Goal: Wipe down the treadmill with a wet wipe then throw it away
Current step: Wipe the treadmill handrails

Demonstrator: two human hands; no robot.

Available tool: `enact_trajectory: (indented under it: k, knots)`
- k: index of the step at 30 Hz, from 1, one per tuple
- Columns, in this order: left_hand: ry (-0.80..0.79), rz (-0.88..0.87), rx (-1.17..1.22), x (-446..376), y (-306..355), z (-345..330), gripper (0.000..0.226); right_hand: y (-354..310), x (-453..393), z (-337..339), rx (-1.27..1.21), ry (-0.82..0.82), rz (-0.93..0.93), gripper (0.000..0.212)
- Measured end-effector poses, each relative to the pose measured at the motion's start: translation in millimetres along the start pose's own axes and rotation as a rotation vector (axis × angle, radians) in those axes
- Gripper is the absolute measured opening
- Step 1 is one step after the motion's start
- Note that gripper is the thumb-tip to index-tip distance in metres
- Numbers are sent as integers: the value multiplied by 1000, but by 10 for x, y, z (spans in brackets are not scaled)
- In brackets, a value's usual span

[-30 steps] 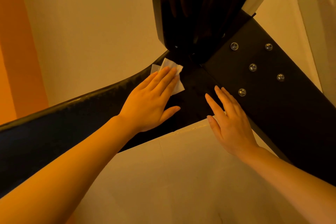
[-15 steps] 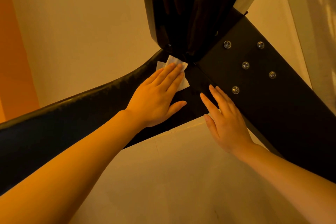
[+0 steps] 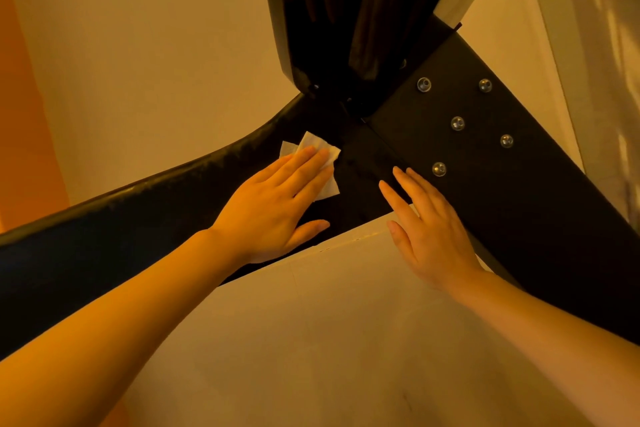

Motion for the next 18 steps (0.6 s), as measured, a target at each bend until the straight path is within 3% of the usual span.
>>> enact_trajectory:
  k: [8,18]
  knots:
    - [-5,2,2,-336,110,9,79,4,-7,28,28,-46,-8,52]
    - [-33,-70,-26,222,-5,-52,75,-17,0,29,2,-34,-25,52]
Point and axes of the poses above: each hand's wrist, its own x-axis away from the middle knuckle, its own z-axis out of the back of the hand, y = z × x, the point moved 2 cm from there along -x, towards the middle knuckle, and after that the axes turned 3 degrees about x, right-handed, at the moved point
